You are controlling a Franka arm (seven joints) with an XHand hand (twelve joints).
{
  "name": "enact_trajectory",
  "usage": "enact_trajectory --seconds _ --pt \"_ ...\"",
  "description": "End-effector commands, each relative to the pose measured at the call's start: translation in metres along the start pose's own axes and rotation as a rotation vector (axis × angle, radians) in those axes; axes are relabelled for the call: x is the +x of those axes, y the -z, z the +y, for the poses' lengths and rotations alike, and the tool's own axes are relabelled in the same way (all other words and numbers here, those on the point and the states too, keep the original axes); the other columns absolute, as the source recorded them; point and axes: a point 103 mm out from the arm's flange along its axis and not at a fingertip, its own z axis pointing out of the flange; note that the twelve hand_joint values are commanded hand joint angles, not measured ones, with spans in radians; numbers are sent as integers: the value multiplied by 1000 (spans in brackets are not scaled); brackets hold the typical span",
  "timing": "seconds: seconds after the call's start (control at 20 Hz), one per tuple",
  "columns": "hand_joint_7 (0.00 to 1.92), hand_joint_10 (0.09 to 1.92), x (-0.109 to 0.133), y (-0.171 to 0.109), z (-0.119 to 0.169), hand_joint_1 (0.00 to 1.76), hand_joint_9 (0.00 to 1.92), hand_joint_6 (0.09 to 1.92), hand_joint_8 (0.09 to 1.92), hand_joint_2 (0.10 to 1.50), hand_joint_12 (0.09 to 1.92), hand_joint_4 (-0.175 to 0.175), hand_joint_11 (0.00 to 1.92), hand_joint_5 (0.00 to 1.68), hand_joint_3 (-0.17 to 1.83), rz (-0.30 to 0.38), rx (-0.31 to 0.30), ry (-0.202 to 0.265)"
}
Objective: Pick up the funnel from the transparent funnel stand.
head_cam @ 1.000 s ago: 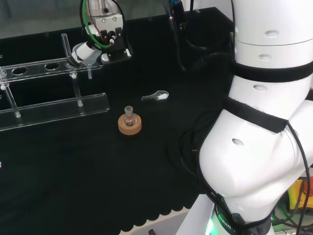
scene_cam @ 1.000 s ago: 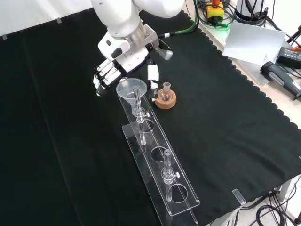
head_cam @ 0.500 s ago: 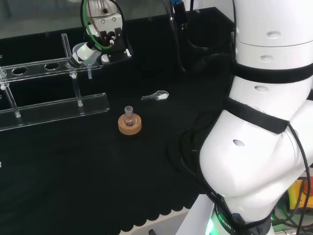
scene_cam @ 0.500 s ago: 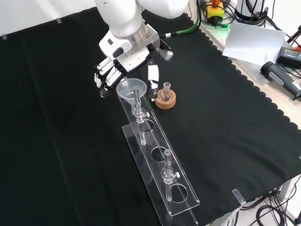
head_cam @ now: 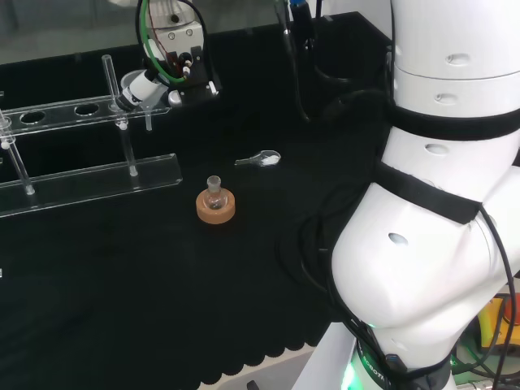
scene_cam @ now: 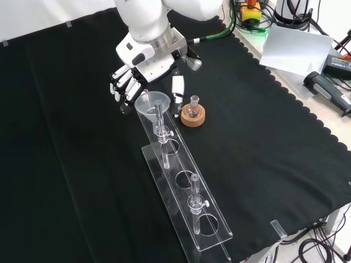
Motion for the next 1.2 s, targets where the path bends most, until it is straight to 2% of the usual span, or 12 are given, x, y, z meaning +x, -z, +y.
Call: enact_trajectory --seconds 0.05,0.25,0.6,1.0,1.2 --pt "744 672 0 2 -1 535 313 87 482 702 947 16 0 614 13 2 -53 -13" --pt "882 602 1 3 -1 585 437 87 496 717 977 38 0 707 19 5 -90 -19" --pt "1007 499 1 10 -2 651 594 131 497 731 1075 75 0 821 29 -6 -137 -13" --pt "1095 434 -5 32 -4 682 683 222 482 733 1154 93 0 853 35 -64 -128 36" --pt "1113 387 -12 44 -8 689 717 337 469 731 1169 98 0 819 42 -95 -119 54"
